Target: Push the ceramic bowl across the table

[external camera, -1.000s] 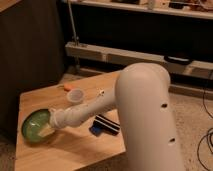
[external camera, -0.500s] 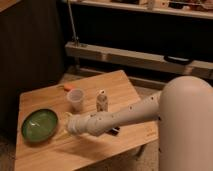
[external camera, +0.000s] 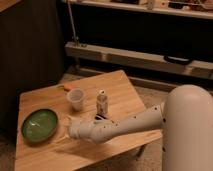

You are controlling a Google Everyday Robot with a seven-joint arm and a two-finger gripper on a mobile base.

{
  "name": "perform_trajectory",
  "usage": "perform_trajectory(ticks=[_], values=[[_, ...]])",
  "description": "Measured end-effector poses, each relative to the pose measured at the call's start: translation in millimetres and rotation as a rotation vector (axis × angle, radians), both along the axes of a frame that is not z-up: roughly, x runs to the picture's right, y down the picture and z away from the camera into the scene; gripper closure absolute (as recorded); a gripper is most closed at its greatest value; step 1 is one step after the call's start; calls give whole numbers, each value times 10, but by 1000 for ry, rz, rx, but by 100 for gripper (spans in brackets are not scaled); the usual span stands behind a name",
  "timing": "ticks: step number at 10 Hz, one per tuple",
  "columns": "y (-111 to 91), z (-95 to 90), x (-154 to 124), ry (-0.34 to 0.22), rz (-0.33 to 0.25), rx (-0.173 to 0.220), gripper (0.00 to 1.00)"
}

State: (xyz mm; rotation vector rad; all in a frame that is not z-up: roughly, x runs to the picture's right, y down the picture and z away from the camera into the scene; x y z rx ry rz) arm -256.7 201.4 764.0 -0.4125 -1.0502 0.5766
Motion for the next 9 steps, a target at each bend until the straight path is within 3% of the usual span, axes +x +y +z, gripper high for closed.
perform_trajectory(ticks=[2, 9], values=[[15, 72, -217, -23, 6, 4, 20], [65, 203, -335, 7, -54, -2, 20]])
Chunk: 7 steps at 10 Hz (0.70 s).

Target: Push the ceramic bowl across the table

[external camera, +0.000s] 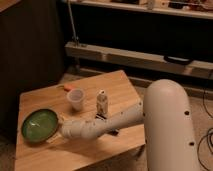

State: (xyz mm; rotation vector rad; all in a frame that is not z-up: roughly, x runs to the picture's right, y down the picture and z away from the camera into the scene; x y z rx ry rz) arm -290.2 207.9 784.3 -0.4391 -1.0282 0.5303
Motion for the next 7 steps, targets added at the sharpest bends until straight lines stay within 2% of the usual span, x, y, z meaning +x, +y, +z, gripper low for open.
perform_trajectory(ticks=[7], values=[[-64, 47, -314, -19, -13, -8, 20]])
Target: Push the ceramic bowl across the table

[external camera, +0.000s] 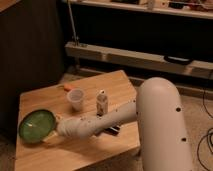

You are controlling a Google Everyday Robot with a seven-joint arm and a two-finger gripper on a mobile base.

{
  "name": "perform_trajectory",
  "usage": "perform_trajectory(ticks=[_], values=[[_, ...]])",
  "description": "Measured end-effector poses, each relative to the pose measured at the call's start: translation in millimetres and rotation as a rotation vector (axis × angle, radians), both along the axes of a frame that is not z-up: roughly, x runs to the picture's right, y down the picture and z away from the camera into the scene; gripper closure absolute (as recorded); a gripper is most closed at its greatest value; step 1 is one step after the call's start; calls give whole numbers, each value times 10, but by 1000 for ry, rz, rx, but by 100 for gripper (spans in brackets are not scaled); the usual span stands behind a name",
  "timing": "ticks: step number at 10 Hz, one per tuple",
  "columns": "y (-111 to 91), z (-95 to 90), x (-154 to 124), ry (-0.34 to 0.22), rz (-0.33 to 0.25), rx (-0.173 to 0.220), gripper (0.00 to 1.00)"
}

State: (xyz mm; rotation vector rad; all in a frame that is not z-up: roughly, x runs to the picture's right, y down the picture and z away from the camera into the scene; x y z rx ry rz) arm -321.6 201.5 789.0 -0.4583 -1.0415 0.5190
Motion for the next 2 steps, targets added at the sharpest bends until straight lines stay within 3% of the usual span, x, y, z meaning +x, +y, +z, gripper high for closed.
perform_trajectory(ticks=[2], values=[[-6, 5, -253, -21, -8, -5, 20]])
